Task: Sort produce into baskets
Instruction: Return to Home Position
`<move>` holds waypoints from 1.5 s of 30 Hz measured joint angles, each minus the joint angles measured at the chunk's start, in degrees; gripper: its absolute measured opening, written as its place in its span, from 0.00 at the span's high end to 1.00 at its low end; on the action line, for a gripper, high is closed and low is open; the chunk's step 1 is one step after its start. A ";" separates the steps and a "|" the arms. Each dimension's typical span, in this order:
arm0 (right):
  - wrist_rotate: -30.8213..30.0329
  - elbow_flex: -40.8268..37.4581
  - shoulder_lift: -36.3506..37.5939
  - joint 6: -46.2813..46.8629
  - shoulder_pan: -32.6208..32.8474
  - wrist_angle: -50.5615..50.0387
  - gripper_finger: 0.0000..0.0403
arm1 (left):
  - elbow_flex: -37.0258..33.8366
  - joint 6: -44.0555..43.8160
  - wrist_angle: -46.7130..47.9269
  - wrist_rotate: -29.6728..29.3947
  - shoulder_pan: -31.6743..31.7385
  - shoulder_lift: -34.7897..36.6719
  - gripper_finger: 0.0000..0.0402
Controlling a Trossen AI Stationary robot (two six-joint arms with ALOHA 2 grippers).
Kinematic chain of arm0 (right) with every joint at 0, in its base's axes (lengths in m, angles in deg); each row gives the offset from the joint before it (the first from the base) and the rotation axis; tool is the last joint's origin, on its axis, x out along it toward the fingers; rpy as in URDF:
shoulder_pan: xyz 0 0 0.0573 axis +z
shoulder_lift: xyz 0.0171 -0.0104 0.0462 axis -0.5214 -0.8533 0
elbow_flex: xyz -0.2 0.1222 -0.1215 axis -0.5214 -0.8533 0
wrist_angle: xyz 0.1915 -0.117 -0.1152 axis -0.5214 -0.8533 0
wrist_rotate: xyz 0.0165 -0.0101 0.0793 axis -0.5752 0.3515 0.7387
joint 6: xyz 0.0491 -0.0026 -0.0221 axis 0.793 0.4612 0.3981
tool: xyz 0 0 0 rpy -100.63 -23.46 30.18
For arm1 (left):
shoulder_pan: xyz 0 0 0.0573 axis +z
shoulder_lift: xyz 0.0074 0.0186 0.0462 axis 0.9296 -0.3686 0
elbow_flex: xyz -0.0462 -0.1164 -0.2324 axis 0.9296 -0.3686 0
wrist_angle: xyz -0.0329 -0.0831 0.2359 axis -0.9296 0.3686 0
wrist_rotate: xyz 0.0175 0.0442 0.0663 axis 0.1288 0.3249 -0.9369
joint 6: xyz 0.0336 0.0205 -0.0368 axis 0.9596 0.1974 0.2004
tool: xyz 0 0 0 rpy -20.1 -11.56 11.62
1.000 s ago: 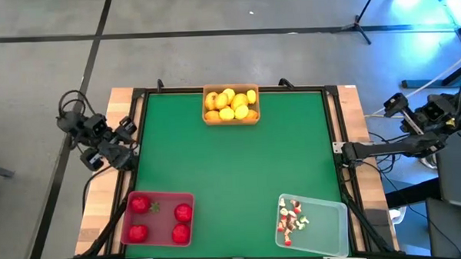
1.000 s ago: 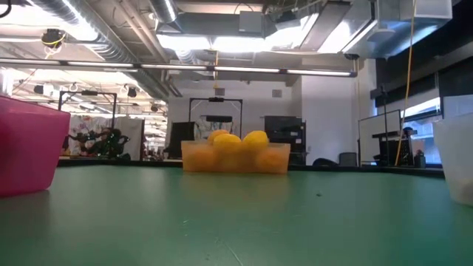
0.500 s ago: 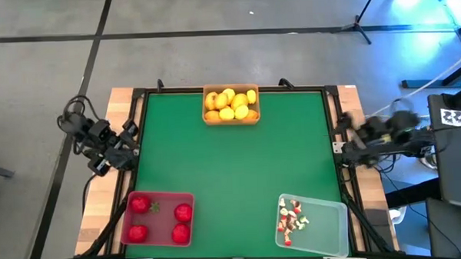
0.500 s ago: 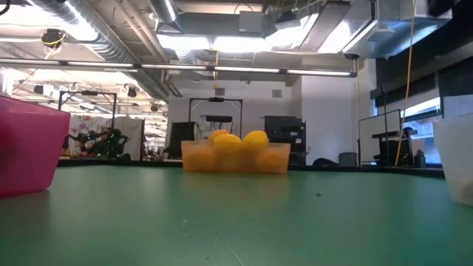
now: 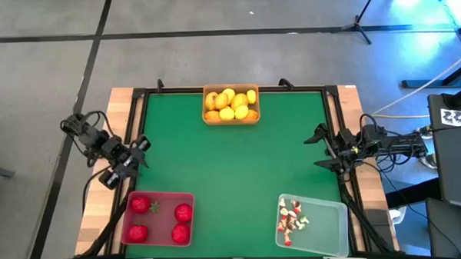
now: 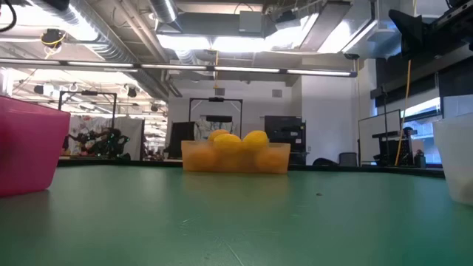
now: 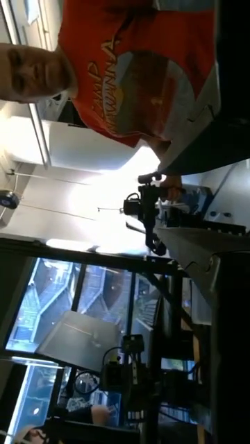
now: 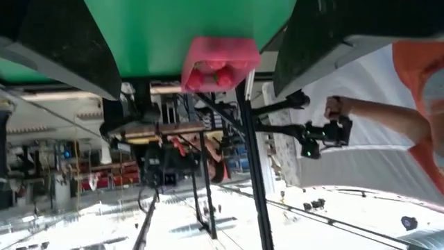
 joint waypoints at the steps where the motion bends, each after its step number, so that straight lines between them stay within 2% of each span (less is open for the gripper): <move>1: 0.32 -0.08 0.00 -0.47 0.00 0.17 0.07 | -1.12 -0.42 -1.33 -0.01 0.00 0.01 0.68; 14: 1.23 -0.14 -0.02 -2.61 0.00 -3.77 0.07 | -14.08 0.99 -17.33 0.09 -0.11 0.02 0.68; 20: 0.99 -3.02 -0.02 -2.61 0.00 -2.93 0.07 | -14.28 3.30 -17.27 0.12 -0.13 0.00 0.68; 26: -3.15 -8.74 0.00 -2.86 0.00 2.25 0.07 | -14.26 7.87 -17.58 0.02 0.41 0.00 0.68; 30: -4.20 -8.85 -0.02 -2.89 0.00 1.75 0.07 | -14.24 9.40 -16.70 -1.64 1.75 0.00 0.68; 32: -4.96 -8.85 0.00 -2.87 0.00 0.70 0.07 | -14.21 4.25 -15.09 -5.36 2.77 0.00 0.68; 34: -6.43 -8.87 -0.02 -2.75 0.00 0.75 0.07 | -14.21 -5.84 -12.08 -9.69 4.11 0.00 0.68; 38: -8.46 -8.91 0.00 -4.25 0.00 0.69 0.07 | -14.21 -22.74 -5.22 -10.85 6.53 0.00 0.68; 39: -8.49 -8.94 0.00 -4.56 0.00 0.52 0.07 | -14.21 -23.94 -4.24 -11.38 7.13 0.00 0.68; 41: -8.50 -8.96 0.00 -5.34 0.00 -0.37 0.07 | -14.21 -19.80 -4.79 -12.69 8.32 0.00 0.68; 45: -9.26 -9.00 0.00 -5.78 0.00 -0.67 0.07 | -14.16 -2.00 -10.70 -11.43 10.99 0.02 0.68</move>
